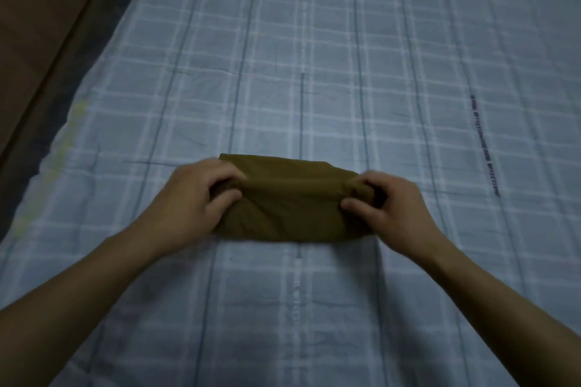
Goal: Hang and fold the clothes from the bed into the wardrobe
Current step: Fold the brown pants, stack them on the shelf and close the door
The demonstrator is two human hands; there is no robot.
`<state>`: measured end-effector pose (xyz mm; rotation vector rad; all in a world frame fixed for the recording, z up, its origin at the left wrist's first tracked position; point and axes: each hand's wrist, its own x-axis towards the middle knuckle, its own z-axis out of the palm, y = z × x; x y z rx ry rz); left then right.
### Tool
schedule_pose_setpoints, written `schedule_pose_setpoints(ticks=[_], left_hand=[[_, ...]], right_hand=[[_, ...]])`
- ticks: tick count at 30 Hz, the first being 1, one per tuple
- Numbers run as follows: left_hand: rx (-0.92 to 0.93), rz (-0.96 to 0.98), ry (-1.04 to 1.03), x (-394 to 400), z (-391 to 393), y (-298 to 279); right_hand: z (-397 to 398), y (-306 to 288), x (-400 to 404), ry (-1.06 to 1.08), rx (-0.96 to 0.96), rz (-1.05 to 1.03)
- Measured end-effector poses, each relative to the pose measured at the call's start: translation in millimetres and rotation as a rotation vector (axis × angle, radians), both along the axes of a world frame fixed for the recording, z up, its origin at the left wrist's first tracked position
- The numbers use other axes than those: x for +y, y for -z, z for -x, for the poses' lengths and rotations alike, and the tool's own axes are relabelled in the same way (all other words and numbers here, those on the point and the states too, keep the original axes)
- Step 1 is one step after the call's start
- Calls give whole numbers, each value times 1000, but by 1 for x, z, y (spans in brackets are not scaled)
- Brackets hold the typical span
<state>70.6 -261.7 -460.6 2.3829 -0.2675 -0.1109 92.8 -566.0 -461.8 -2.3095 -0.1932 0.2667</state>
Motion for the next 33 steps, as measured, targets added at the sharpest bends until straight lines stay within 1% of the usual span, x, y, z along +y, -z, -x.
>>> schedule_pose_setpoints(ticks=[2,5,6,7,8,9,10,12,13,14,16,18,20,25,33], left_hand=[[-13,30,-142,-3,-20,5],[26,51,-290,-11,-45,21],[45,33,-319,-15,-51,26],[50,-29,-329,-17,-53,31],[22,-129,-322,-19,-54,35],[-46,-234,-300,-21,-52,37],[-142,-298,-260,-23,-48,38],[-301,-313,-126,-27,-36,41],[-310,-321,-43,-30,-30,44],[-240,-349,37,-33,-24,48],[-63,-450,144,-34,-18,57],[18,-526,184,-28,-20,69],[20,-538,204,-22,-25,80],[18,-481,235,-20,-40,96],[-33,-437,225,-18,-47,102]], right_hand=[[-25,5,7,82,-47,26],[-52,22,17,186,-33,62],[-56,27,20,242,-20,76],[-56,31,23,285,-32,106],[-53,34,25,296,-80,147],[-48,35,29,265,-153,183],[-42,36,34,195,-231,208],[-26,39,44,-7,-330,269],[-19,42,49,-105,-335,306],[-13,46,52,-181,-308,342],[-8,55,56,-257,-211,408],[-10,65,56,-269,-164,470],[-13,76,56,-265,-151,490],[-18,93,58,-239,-154,493],[-23,96,60,-231,-167,482]])
